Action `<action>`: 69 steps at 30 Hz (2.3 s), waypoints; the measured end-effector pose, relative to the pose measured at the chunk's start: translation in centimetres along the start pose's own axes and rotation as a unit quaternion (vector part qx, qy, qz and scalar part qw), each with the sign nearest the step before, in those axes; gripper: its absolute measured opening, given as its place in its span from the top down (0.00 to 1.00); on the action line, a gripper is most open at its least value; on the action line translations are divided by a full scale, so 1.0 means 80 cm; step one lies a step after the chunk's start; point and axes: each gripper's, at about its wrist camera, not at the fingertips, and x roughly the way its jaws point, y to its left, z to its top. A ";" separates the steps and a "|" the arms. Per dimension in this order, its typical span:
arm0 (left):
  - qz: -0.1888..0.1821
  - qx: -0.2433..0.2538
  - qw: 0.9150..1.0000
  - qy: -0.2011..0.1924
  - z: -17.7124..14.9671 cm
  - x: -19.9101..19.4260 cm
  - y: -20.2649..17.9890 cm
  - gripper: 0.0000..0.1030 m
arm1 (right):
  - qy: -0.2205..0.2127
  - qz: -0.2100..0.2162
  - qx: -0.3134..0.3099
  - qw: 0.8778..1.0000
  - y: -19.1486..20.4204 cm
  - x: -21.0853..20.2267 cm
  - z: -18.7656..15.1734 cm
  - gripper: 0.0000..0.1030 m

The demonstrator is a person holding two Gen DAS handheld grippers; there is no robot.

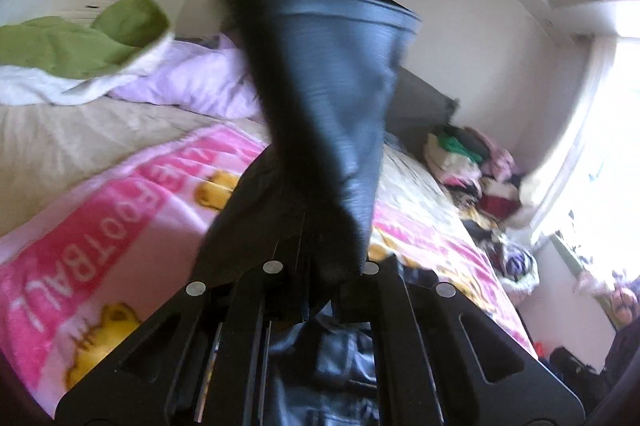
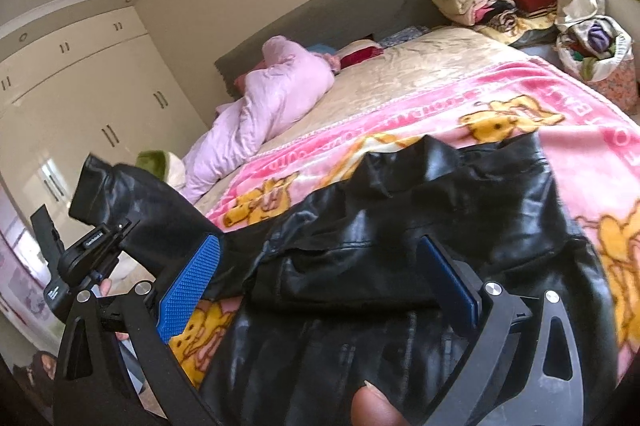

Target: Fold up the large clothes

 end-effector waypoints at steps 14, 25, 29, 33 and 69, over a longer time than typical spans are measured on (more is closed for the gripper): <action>-0.112 0.086 0.988 0.068 -0.056 0.031 -0.090 0.99 | -0.034 -0.045 0.039 0.998 -0.057 -0.037 -0.006 0.05; -0.125 0.189 0.960 0.166 -0.132 0.077 -0.148 0.99 | -0.043 -0.074 0.095 0.992 -0.119 -0.059 -0.015 0.06; -0.118 0.216 0.949 0.198 -0.160 0.090 -0.158 0.98 | -0.036 -0.080 0.105 0.991 -0.132 -0.058 -0.021 0.07; -0.111 0.244 0.934 0.237 -0.192 0.103 -0.168 0.95 | -0.001 -0.044 0.132 0.990 -0.142 -0.042 -0.025 0.07; -0.105 0.144 0.954 0.239 -0.109 0.089 -0.087 0.09 | 0.129 0.051 0.120 0.983 -0.100 0.090 -0.010 0.86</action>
